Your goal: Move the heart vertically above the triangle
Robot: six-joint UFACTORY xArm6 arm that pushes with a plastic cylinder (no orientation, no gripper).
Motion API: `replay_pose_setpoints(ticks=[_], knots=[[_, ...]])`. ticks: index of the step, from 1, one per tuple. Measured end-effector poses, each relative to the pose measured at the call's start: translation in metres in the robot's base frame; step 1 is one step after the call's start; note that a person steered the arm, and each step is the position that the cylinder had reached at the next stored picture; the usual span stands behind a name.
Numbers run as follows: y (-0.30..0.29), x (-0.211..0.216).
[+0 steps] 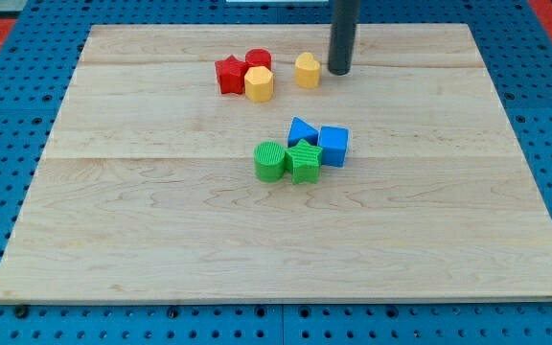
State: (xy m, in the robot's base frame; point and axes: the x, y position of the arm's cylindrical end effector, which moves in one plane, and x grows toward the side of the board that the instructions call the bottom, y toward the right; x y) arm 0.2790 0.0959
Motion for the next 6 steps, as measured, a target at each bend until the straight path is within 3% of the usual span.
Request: replay_pose_setpoints(ticks=[2, 3, 6], knots=[[-0.053, -0.038], [-0.068, -0.016], [0.033, 0.050]])
